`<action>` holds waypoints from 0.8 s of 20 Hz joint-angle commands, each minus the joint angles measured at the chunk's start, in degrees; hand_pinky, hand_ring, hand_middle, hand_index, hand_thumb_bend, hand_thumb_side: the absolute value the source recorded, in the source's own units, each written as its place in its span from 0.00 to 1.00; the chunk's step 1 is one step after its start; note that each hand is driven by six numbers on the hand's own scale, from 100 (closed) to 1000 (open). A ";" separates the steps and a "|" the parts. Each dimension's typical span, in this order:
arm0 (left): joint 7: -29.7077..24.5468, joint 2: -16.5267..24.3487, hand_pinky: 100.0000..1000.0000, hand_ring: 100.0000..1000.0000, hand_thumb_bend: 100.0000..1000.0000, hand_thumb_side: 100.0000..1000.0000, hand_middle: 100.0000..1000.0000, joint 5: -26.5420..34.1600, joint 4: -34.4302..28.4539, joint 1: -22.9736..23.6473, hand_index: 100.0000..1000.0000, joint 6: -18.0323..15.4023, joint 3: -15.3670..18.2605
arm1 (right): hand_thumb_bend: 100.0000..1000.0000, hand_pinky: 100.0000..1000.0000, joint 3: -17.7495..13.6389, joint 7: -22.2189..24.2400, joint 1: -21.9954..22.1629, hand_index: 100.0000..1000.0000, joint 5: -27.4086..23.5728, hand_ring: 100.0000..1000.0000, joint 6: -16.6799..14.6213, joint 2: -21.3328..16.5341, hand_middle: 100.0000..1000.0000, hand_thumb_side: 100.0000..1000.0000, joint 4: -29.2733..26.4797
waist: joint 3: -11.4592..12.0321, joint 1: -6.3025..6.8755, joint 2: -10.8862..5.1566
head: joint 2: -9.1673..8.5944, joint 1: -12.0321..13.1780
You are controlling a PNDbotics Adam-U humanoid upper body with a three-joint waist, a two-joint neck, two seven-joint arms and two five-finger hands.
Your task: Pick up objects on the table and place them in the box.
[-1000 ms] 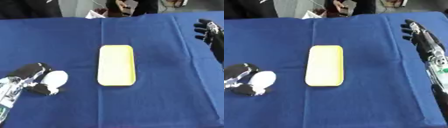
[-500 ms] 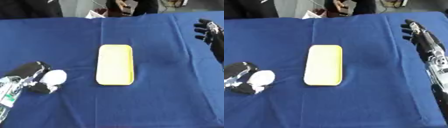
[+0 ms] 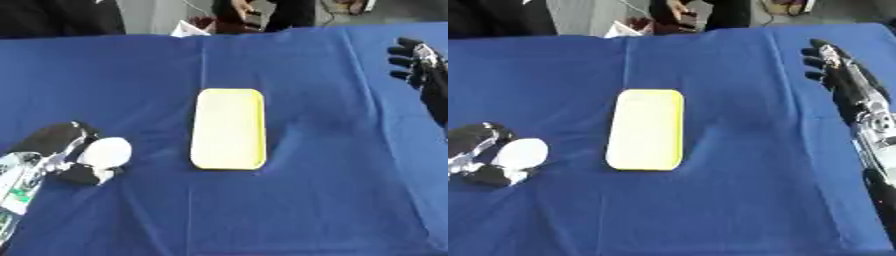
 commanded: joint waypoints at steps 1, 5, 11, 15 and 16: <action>0.23 1.23 0.77 0.62 0.22 0.15 0.60 0.53 -0.38 -0.30 0.69 0.49 0.77 | 0.00 0.89 -0.54 0.11 -0.89 0.96 0.21 0.92 -0.15 -0.86 0.85 0.85 -0.92 | -0.04 -0.03 -0.56 | -0.03 -0.73; 1.18 1.50 0.75 0.59 0.17 0.16 0.60 4.41 -0.64 -0.41 0.69 1.36 1.92 | 0.00 0.89 -0.56 0.12 -0.85 0.96 0.20 0.92 -0.15 -0.88 0.85 0.85 -0.89 | 0.03 -0.01 -0.57 | -0.03 -0.88; 3.97 2.65 0.71 0.58 0.10 0.17 0.59 13.14 -2.45 -1.03 0.68 3.40 4.12 | 0.00 0.89 -0.60 0.11 -0.77 0.96 0.21 0.92 -0.16 -0.94 0.85 0.85 -0.83 | 0.13 0.03 -0.61 | -0.03 -0.97; 4.64 2.97 0.71 0.57 0.09 0.18 0.59 15.38 -2.65 -1.17 0.68 4.03 4.33 | 0.00 0.89 -0.60 0.11 -0.80 0.96 0.22 0.92 -0.17 -0.93 0.85 0.85 -0.83 | 0.11 0.04 -0.60 | -0.03 -1.02; 4.69 3.02 0.71 0.57 0.09 0.18 0.59 15.65 -2.56 -1.18 0.68 4.09 4.32 | 0.00 0.89 -0.60 0.11 -0.80 0.96 0.22 0.92 -0.17 -0.93 0.85 0.85 -0.82 | 0.09 0.04 -0.60 | -0.03 -1.02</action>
